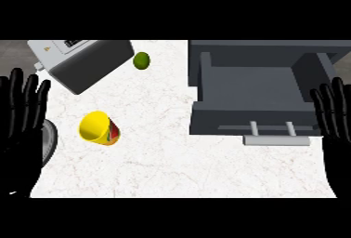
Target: Pick up the cup, place it into the drawer and close the drawer
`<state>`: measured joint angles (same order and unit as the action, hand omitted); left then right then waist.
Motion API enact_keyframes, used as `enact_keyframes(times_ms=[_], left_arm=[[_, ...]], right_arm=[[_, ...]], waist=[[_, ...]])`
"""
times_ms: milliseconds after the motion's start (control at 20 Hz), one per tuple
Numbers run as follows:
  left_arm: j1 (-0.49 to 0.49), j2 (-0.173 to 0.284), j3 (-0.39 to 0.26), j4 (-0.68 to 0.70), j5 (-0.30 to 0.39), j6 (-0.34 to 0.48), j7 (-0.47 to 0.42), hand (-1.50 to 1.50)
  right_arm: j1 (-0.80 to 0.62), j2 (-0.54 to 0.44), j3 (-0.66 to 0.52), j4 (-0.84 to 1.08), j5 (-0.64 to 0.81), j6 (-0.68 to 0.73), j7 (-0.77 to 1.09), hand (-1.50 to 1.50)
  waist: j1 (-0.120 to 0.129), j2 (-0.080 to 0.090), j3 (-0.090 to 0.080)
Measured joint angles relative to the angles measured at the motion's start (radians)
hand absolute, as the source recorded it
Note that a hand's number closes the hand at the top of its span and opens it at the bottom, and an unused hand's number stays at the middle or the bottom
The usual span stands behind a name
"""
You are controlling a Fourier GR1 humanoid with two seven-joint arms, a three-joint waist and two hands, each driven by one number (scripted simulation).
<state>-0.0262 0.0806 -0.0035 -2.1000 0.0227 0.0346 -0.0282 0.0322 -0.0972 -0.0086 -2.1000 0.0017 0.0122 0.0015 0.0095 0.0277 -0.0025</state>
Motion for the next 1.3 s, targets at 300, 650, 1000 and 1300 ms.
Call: enact_keyframes(times_ms=[300,650,1000,1300], left_arm=[[-0.019,0.130,0.036,0.069,0.232,-0.263,-0.031,-1.50],[-0.060,0.245,0.131,0.334,0.568,-0.489,0.067,-1.50],[-0.158,0.304,0.195,0.644,0.559,-0.647,0.005,-1.50],[-0.226,0.290,0.197,0.870,0.410,-0.692,-0.116,-1.50]], right_arm=[[-0.032,-0.002,0.001,-0.004,-0.010,0.010,-0.004,-1.50],[-0.064,-0.037,0.034,0.049,-0.051,0.080,0.077,-1.50],[-0.170,-0.053,-0.006,0.153,-0.078,0.105,0.096,-1.50],[-0.217,-0.065,-0.041,0.210,-0.093,0.130,0.065,-1.50]], waist=[[-0.012,-0.019,0.000],[-0.015,-0.021,0.001],[-0.013,-0.024,0.002],[-0.015,-0.025,0.002]])
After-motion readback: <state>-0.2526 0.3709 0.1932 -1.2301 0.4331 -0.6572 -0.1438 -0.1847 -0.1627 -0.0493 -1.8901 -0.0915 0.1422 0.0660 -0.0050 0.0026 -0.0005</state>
